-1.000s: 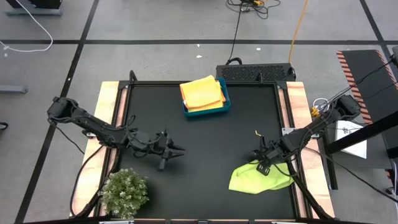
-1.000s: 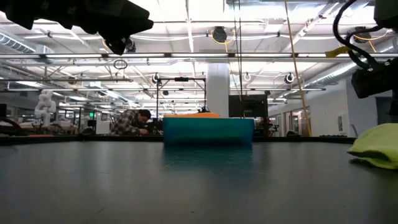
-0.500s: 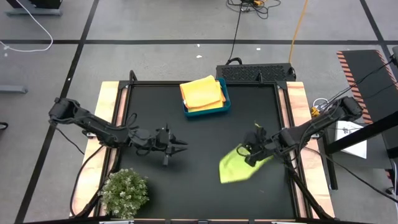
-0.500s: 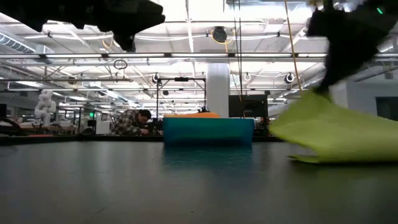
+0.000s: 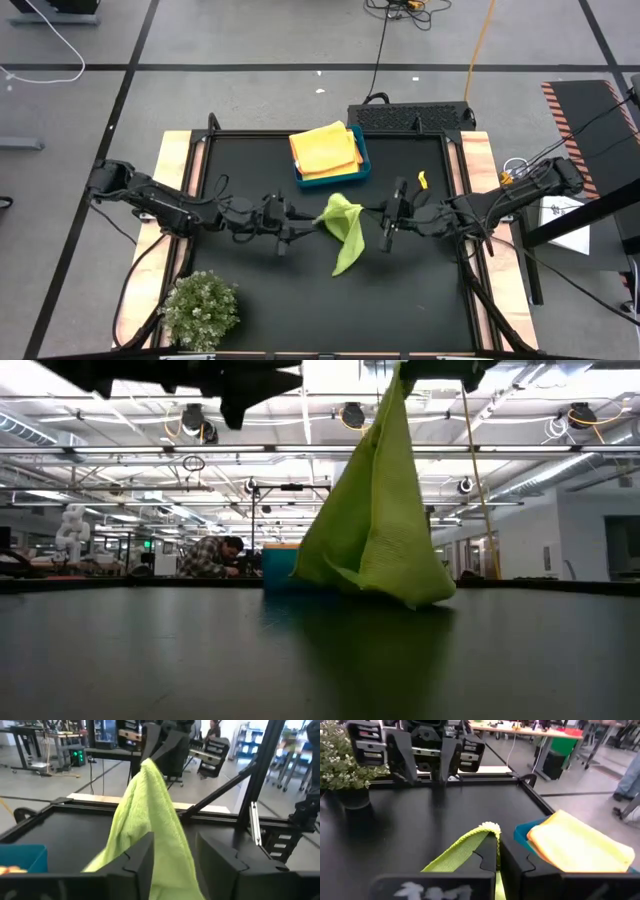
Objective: Fold microfiber towels
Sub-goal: Fold the green microfiber towel
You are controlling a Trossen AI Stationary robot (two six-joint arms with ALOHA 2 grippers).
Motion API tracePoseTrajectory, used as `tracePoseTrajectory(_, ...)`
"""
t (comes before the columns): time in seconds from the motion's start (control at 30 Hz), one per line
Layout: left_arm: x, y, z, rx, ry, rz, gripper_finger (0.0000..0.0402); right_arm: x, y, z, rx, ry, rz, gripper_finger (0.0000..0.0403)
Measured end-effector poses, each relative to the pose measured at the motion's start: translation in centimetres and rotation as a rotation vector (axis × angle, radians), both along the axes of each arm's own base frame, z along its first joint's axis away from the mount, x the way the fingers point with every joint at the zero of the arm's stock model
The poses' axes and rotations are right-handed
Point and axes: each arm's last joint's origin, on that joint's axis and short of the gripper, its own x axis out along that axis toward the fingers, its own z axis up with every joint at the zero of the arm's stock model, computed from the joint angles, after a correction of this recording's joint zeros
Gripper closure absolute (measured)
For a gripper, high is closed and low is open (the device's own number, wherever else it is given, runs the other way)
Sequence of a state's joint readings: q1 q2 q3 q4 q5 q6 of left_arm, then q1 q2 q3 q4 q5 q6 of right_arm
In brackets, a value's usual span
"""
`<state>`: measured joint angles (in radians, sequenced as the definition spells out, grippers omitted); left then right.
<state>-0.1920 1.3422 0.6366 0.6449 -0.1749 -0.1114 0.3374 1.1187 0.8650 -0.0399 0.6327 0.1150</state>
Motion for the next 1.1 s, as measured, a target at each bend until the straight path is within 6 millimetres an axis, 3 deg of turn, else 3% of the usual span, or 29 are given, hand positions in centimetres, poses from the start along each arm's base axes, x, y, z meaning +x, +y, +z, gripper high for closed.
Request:
tracePoseTrajectory(0.17, 0.8, 0.0, 1.2, 0.056, 0.084, 0.011, 0.0222, 0.3, 0.3, 0.4, -0.058, -0.025, 0.064, 0.0403)
tracePoseTrajectory(0.37, 0.8, 0.5, 0.1, 0.067, 0.206, 0.049, 0.02, 0.3, 0.9, 0.6, -0.061, -0.04, 0.158, 0.0403)
tracePoseTrajectory(0.73, 4.4, -0.5, -7.5, 0.022, 0.356, 0.004, 0.0197, 0.4, 0.9, 0.9, -0.052, -0.064, 0.156, 0.0403)
tracePoseTrajectory(1.1, 5.9, -0.8, -12.0, -0.041, 0.371, -0.005, 0.0197, 0.4, 0.9, 1.0, -0.049, -0.077, 0.156, 0.0403)
